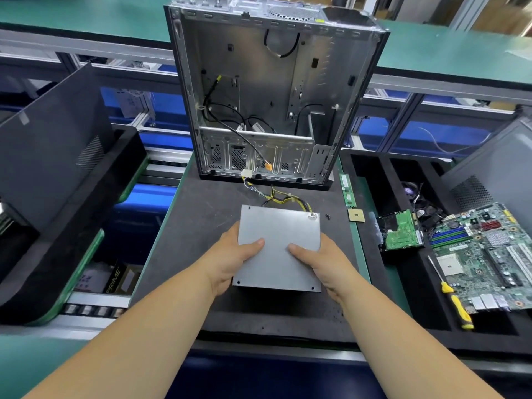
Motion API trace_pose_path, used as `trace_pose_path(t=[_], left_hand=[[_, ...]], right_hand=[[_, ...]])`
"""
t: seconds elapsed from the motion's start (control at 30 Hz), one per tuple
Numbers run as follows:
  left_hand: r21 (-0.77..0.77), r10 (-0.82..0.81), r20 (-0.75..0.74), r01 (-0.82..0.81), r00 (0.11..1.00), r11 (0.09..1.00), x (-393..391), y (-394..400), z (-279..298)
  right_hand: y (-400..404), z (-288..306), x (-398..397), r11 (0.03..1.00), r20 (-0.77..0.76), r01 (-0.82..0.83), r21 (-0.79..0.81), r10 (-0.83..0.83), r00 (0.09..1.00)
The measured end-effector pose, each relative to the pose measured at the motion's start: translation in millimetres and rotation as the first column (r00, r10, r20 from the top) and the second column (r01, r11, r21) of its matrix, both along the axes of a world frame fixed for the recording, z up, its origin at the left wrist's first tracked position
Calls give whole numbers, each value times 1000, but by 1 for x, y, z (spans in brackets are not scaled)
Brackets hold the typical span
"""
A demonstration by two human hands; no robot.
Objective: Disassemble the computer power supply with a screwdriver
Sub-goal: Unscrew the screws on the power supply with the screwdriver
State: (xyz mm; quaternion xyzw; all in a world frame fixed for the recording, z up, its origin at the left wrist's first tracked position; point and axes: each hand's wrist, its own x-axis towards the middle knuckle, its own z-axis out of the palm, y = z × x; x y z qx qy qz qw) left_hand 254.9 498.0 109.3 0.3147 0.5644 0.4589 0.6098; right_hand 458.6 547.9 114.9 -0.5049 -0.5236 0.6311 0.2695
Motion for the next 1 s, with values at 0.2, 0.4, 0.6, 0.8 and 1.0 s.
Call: trace_pose_path(t=[0.2,0.4,0.6,0.8,1.0], left_hand=[[176,48,-155,-20,987,984,-6,4,5],[282,46,-217,18,975,959,-16,-1,-4],[258,50,-159,-8,986,966,-17,5,2],[175,98,-150,-71,984,982,-19,15,6],[190,41,-230,4,972,982,-20,9,-2]], right_hand=[[7,13,2,977,109,33,209,-57,992],[4,9,2,940,102,34,340,-73,992],[4,14,3,927,122,-40,374,-7,993],[13,15,4,970,17,70,235,-76,997],[5,7,13,945,59,52,323,-74,995]])
